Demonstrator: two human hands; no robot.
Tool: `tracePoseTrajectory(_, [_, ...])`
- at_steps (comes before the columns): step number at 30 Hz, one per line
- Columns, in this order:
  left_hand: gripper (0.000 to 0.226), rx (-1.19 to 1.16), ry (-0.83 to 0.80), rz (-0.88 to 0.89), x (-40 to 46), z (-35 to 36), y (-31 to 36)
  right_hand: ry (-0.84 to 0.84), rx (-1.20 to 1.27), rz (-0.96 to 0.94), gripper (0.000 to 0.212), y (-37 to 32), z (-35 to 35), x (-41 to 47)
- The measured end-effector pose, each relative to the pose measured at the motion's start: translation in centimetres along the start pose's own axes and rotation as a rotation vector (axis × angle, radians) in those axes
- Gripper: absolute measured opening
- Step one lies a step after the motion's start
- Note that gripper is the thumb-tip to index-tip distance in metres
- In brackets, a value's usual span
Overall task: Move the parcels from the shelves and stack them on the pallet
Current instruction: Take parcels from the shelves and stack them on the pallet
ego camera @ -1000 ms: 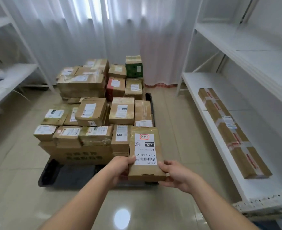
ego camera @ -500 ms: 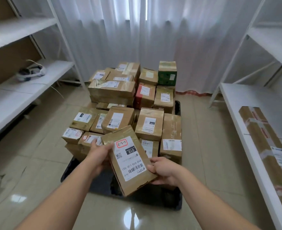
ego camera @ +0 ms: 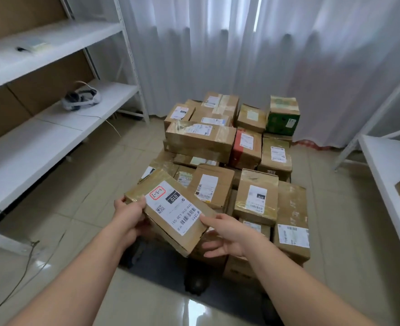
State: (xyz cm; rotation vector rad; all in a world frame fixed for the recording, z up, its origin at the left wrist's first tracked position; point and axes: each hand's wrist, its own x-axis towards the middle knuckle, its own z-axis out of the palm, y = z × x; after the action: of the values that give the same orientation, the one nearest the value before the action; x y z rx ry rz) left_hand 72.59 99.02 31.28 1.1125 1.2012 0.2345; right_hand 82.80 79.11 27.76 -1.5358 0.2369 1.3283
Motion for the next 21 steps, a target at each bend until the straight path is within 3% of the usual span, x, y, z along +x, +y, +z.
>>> tracePoseTrajectory(5, [0.046, 0.027, -0.036, -0.058, 5.3, -6.7, 3.5, -0.023, 0.143, -0.004, 0.037, -2.1, 8.5, 3.5])
tracePoseTrajectory(10, [0.014, 0.134, -0.04, -0.117, 9.7, -12.9, 7.8, 0.036, 0.024, -0.068, 0.035, -4.4, 14.7, 5.5])
tracePoseTrajectory(21, [0.014, 0.242, -0.217, -0.066, 12.3, -7.0, 9.1, 0.211, 0.076, -0.061, 0.033, -6.8, 10.6, 6.0])
